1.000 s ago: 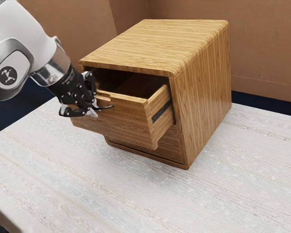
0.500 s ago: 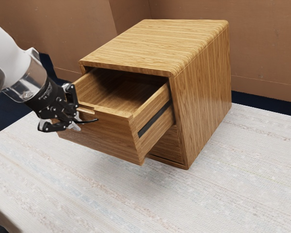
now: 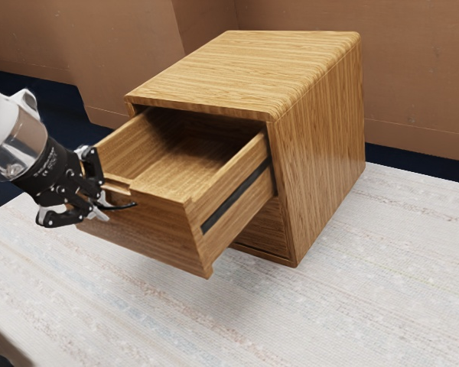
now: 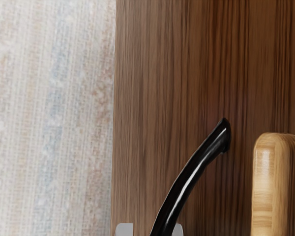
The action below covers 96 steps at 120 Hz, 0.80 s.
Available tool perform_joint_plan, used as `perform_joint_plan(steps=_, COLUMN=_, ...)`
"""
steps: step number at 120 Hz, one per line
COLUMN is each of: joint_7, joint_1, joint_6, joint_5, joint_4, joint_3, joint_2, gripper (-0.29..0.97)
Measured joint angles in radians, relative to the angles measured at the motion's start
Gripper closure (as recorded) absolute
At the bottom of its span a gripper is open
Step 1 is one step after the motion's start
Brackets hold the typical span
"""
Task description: Pull the drawer handle with one arm to open the drawer
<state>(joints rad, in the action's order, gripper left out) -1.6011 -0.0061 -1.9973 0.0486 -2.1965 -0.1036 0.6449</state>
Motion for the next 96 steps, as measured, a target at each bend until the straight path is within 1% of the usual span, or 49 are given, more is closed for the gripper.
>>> perform_joint_plan(steps=30, joint_7=0.0, joint_1=0.027, joint_6=0.007, joint_5=0.0, joint_4=-0.046, joint_3=0.017, joint_2=0.067, gripper=0.77)
perform_joint_plan(steps=51, joint_7=0.003, joint_1=0.03, joint_6=0.01, joint_5=0.006, joint_4=-0.064, joint_3=0.018, joint_2=0.098, gripper=0.76)
perform_joint_plan(steps=66, joint_7=0.007, joint_1=0.03, joint_6=0.009, joint_5=0.014, joint_4=-0.065, joint_3=0.018, joint_2=0.123, gripper=0.63)
perform_joint_plan(steps=76, joint_7=0.01, joint_1=0.029, joint_6=0.017, joint_5=0.017, joint_4=-0.066, joint_3=0.017, joint_2=0.165, gripper=0.56)
perform_joint_plan(steps=84, joint_7=0.01, joint_1=0.027, joint_6=0.044, joint_5=0.019, joint_4=-0.045, joint_3=0.028, joint_2=0.189, gripper=0.44)
perform_joint_plan(steps=91, joint_7=0.012, joint_1=0.019, joint_6=0.095, joint_5=0.018, joint_4=0.048, joint_3=0.038, joint_2=0.141, gripper=0.33)
perform_joint_plan(steps=96, joint_7=0.013, joint_1=-0.001, joint_6=0.146, joint_5=0.016, joint_4=0.165, joint_3=0.041, joint_2=0.055, gripper=0.27)
